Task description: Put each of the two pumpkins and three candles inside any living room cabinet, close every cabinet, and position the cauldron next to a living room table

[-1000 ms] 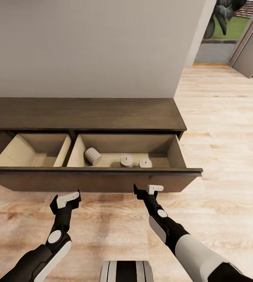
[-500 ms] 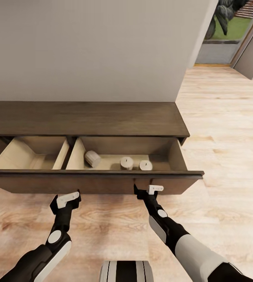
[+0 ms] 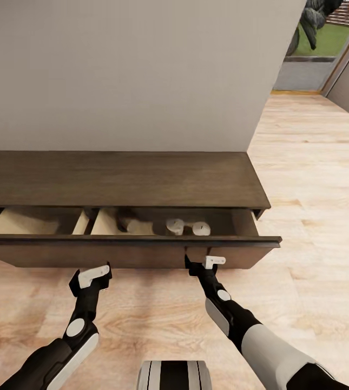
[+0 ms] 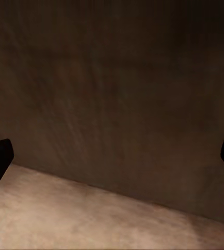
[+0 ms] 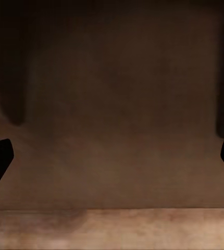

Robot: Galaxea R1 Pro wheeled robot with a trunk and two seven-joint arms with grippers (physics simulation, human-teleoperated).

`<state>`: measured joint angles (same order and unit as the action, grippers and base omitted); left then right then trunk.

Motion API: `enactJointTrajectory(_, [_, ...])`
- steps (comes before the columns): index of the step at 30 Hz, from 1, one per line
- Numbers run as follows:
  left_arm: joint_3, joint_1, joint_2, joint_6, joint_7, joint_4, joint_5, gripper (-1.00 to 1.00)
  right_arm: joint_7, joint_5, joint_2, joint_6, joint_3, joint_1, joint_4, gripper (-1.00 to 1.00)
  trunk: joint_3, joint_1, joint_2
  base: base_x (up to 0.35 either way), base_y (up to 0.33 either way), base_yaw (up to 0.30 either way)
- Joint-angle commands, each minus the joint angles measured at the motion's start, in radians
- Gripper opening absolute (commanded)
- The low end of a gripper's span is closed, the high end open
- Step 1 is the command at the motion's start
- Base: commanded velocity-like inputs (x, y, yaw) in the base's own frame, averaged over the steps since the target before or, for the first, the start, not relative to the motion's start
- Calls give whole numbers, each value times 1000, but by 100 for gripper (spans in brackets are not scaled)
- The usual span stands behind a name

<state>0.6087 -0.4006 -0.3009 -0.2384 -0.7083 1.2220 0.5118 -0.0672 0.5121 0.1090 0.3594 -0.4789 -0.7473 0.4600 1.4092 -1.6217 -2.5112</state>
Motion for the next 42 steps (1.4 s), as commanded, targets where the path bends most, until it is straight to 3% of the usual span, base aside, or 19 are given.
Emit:
enactJointTrajectory(1, [5, -1, -1, -7, -4, 1, 9, 100, -6, 3, -1, 4, -10, -1, 0, 100, 1, 0, 0, 251, 0, 0])
enactJointTrajectory(12, [5, -1, -1, -7, -5, 1, 7, 100, -6, 3, 0, 4, -10, -1, 0, 100, 1, 0, 0, 228, 0, 0])
enactJointTrajectory(42, [5, -1, -1, -8, -5, 1, 3, 100, -6, 3, -1, 4, -10, -1, 0, 100, 1, 0, 0, 88, 0, 0])
